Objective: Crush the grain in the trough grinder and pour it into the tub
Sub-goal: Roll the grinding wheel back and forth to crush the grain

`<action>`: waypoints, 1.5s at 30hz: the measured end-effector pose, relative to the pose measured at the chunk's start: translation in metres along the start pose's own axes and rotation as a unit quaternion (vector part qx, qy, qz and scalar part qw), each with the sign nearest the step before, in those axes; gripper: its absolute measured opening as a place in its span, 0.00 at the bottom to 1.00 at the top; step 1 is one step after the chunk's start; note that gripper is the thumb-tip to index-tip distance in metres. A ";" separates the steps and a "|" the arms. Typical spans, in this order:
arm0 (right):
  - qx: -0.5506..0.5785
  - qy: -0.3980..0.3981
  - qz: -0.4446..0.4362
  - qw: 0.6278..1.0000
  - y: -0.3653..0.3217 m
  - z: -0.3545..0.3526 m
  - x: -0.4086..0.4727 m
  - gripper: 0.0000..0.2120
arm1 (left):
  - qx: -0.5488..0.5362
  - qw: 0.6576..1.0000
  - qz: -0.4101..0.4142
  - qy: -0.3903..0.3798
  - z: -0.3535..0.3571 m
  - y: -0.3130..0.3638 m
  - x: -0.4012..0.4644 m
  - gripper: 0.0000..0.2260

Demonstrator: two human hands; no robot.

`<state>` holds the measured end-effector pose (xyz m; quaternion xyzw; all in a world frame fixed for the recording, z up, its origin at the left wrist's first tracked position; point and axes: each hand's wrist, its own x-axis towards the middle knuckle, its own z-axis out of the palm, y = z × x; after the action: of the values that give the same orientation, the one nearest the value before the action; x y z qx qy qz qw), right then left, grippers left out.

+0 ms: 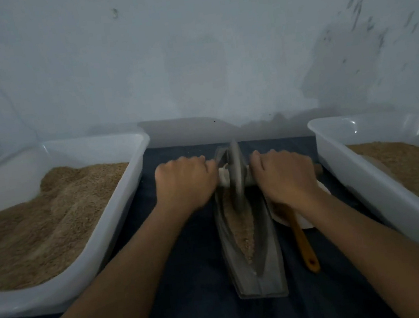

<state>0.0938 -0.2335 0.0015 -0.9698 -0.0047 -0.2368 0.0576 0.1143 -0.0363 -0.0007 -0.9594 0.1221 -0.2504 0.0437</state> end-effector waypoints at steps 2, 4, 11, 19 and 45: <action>-0.015 -0.008 0.024 1.000 -0.002 0.005 0.025 0.25 | -0.021 0.997 -0.046 -0.049 0.011 -0.006 0.029 0.14; -0.033 -0.007 0.017 0.999 -0.006 0.007 0.037 0.25 | -0.055 0.993 -0.075 -0.074 0.017 -0.009 0.038 0.14; -0.012 0.052 -0.060 0.997 -0.007 -0.018 -0.043 0.27 | -0.042 0.999 -0.003 0.035 -0.008 -0.010 -0.054 0.28; 0.004 0.081 -0.062 0.995 -0.002 -0.030 -0.080 0.27 | -0.112 0.993 0.004 0.030 -0.039 -0.004 -0.079 0.28; 0.008 0.016 -0.024 1.000 -0.008 -0.015 -0.034 0.28 | -0.024 0.997 0.029 0.067 -0.013 -0.002 -0.039 0.16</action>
<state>0.0566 -0.2264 0.0006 -0.9652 -0.0285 -0.2531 0.0595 0.0758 -0.0244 -0.0072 -0.9373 0.1583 -0.3098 0.0200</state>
